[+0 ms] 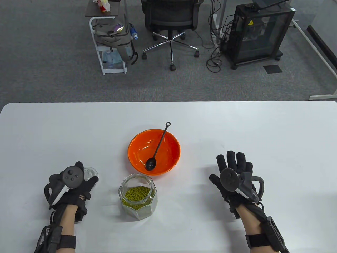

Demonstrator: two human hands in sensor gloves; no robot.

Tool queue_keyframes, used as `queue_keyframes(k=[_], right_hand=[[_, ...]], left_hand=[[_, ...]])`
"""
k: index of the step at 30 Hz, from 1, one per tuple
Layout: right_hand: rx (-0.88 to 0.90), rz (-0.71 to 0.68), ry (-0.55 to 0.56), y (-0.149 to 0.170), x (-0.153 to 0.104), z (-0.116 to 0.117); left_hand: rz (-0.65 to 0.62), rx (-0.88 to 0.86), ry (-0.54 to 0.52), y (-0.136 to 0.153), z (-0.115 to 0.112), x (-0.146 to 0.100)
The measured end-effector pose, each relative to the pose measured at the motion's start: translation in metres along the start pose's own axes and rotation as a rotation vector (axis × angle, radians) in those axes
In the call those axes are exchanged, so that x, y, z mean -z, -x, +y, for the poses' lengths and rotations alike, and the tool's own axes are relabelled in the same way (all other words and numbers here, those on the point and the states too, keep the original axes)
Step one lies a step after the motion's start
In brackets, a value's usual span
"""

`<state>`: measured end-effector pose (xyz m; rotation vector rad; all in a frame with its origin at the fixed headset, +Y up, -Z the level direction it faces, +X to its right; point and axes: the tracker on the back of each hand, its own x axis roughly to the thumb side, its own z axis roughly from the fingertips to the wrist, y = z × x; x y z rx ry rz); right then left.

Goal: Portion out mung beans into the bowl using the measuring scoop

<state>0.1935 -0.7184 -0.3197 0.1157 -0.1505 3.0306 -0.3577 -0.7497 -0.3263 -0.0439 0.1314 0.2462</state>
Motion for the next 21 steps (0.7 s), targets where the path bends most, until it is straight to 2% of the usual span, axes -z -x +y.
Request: queue_keyframes(k=[8,21], right_hand=[[-0.002,-0.002,-0.008,-0.0005,0.0001,0.0006],[-0.003,0.0,-0.025,-0.0006,0.0001,0.0013]], left_hand=[[0.018,-0.005,0.039,0.0036,-0.007,0.0027],[0.036,-0.001,0.045,0.0018,-0.0086,0.0014]])
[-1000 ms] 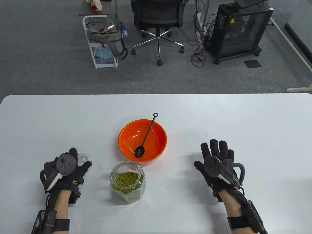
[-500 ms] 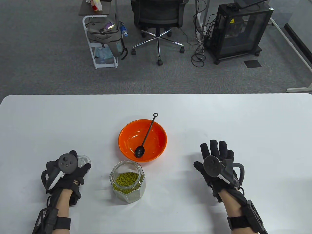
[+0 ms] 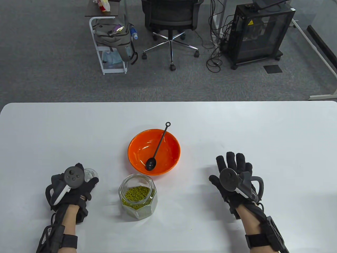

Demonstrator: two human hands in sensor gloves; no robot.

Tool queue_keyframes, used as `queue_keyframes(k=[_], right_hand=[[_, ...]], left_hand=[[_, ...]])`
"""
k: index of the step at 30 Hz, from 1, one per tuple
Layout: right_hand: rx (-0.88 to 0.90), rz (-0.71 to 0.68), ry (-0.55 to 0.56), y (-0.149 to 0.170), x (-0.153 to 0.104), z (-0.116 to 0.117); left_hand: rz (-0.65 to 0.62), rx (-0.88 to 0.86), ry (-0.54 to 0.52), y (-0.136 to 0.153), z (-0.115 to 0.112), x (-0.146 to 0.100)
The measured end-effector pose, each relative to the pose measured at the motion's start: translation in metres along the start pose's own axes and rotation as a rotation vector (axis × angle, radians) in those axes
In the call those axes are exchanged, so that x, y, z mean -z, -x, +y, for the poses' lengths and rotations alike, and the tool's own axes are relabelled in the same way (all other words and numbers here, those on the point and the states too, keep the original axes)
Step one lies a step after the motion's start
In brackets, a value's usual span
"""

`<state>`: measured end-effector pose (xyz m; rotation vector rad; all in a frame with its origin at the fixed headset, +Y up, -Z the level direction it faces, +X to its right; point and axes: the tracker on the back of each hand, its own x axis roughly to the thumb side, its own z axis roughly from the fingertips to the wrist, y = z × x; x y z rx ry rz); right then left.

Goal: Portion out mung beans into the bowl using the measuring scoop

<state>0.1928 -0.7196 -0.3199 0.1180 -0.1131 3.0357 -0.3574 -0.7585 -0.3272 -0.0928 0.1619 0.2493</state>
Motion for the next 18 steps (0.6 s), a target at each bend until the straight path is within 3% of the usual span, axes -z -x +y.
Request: queue_keyframes(k=[8,18], right_hand=[[0.007,0.0,-0.003,0.0,0.0,0.0],[0.017,-0.001,-0.003,0.001,0.001,0.001]], left_hand=[[0.003,0.027,0.012,-0.001,0.003,-0.003],[-0.107,0.024,-0.152,-0.027,0.029,-0.024]])
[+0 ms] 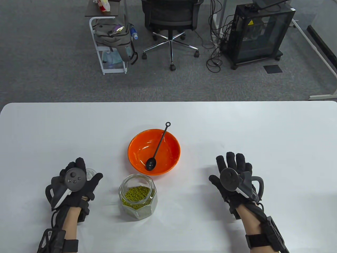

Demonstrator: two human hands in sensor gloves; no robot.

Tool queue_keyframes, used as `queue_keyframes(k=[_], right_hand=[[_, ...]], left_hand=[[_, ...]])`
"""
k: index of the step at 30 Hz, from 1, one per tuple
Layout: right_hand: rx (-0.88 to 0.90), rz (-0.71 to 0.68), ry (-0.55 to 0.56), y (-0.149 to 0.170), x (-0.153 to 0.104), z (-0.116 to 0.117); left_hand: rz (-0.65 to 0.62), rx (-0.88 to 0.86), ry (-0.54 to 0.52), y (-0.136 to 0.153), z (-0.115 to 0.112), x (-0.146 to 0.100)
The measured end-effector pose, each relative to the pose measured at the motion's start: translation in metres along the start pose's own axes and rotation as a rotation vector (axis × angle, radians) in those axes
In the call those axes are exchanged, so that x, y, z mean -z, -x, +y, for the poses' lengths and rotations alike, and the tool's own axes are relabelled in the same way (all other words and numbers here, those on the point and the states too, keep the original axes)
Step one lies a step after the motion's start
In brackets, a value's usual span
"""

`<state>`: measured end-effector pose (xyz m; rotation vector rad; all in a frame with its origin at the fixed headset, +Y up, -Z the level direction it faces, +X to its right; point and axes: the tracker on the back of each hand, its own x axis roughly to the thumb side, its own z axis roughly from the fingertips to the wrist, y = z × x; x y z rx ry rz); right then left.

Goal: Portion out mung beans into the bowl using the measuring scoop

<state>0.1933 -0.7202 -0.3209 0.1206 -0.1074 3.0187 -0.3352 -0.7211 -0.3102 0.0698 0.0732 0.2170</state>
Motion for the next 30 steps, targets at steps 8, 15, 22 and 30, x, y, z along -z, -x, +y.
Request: queue_keyframes(k=[8,15,22,30], right_hand=[[0.025,0.014,0.029,0.0,-0.001,-0.003],[0.031,0.017,0.054,-0.009,0.0,-0.004],[0.094,0.048,0.086,-0.024,0.008,-0.014],[0.155,0.075,0.019,-0.051,0.037,-0.014]], left_hand=[[-0.13,0.012,-0.084,-0.028,0.012,-0.011],[-0.17,0.05,-0.057,-0.041,0.008,-0.012],[-0.175,0.043,-0.002,-0.043,0.002,-0.011],[-0.159,0.061,0.003,-0.043,0.001,-0.01]])
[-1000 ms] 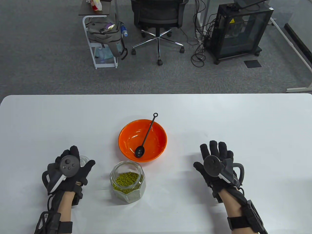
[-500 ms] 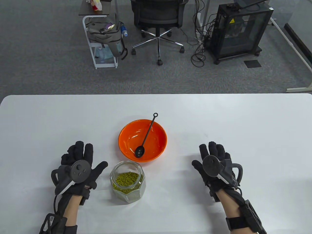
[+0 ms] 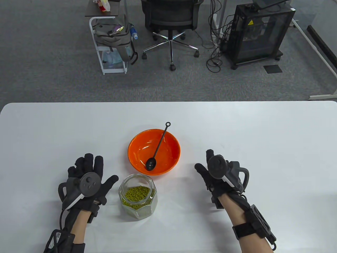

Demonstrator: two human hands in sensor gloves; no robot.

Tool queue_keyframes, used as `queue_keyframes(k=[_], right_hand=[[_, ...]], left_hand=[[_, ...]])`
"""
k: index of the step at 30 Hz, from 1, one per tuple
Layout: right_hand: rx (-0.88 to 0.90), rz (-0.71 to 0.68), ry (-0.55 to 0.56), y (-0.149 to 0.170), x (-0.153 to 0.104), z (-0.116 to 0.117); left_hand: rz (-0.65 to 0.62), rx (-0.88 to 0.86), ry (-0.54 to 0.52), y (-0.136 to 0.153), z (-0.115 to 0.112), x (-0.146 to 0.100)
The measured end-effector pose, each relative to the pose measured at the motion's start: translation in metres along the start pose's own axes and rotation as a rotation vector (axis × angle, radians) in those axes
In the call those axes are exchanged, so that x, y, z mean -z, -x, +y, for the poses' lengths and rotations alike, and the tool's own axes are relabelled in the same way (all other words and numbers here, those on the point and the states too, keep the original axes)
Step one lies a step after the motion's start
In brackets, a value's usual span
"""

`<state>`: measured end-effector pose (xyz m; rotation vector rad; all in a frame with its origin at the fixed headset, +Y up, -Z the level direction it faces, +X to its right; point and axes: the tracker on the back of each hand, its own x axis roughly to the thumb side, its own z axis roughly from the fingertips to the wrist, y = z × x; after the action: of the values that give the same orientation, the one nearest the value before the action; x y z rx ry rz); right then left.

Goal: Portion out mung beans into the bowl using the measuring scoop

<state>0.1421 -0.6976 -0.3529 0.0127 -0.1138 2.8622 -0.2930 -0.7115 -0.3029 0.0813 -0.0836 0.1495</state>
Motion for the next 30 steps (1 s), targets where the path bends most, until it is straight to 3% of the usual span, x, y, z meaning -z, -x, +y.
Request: queue_keyframes(k=[13,30], right_hand=[[0.235,0.181,-0.197,-0.028,0.053,0.035],[0.446,0.307,-0.321,-0.045,0.075,0.07]], left_hand=[[0.017,-0.049,0.019,0.005,-0.001,0.001],[0.027,-0.083,0.027,0.009,-0.002,0.0]])
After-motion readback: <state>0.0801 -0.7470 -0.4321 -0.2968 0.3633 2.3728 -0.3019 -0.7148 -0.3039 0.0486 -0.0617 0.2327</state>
